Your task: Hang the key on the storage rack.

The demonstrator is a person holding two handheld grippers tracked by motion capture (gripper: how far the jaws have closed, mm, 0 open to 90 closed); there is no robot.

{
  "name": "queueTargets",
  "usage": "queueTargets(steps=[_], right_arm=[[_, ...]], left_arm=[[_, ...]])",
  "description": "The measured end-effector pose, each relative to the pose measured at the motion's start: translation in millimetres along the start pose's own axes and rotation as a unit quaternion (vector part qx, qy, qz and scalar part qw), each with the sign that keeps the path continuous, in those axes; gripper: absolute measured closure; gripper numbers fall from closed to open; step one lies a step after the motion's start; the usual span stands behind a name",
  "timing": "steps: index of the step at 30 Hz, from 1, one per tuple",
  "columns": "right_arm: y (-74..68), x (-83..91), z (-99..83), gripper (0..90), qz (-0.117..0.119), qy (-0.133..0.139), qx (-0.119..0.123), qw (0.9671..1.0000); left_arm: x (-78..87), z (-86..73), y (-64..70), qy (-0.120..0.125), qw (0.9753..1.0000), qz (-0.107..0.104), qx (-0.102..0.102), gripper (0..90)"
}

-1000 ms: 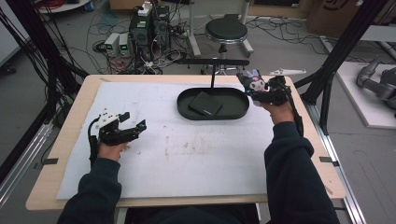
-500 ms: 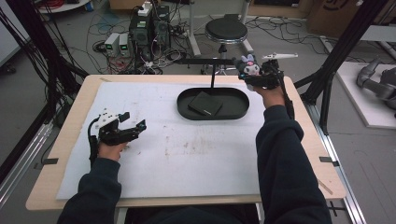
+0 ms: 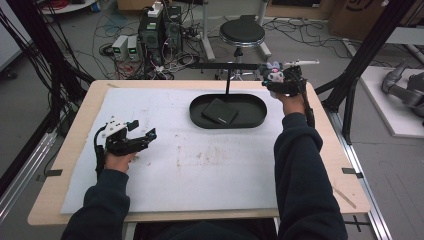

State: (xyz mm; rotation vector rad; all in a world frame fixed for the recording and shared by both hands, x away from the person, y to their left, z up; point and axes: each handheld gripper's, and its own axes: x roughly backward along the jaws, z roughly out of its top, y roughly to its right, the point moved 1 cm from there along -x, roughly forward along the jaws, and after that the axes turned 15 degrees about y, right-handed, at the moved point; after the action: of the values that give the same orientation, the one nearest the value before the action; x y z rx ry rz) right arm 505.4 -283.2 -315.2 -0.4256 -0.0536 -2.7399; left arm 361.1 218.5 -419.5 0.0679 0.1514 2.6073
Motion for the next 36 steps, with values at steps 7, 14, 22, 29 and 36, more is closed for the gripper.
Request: queueTargets(steps=[7, 14, 22, 29, 36], right_arm=[[1.4, -2.0, -15.9, 32.5, -0.018, -0.031, 0.026, 0.9990], [-7.3, -15.4, -29.4, 32.7, -0.017, -0.060, 0.060, 0.9963], [-16.7, -25.9, -33.3, 29.4, -0.026, -0.058, 0.080, 0.9947], [-13.3, -20.0, -35.4, 24.2, -0.011, -0.067, 0.085, 0.9940], [0.8, 5.3, -28.9, 24.1, 0.018, -0.044, 0.074, 0.9961]], left_arm=[[-0.5, -0.2, 0.4, -0.001, 1.0000, 0.000, -0.001, 21.5], [-0.6, -0.4, 0.6, -0.003, 1.0000, 0.000, -0.001, 21.5], [-0.4, -0.3, 0.3, -0.002, 1.0000, -0.001, 0.000, 21.5], [0.0, 0.1, 0.8, -0.003, 1.0000, -0.004, -0.002, 21.5], [-1.3, -1.0, 1.3, -0.004, 1.0000, -0.005, 0.000, 21.5]])
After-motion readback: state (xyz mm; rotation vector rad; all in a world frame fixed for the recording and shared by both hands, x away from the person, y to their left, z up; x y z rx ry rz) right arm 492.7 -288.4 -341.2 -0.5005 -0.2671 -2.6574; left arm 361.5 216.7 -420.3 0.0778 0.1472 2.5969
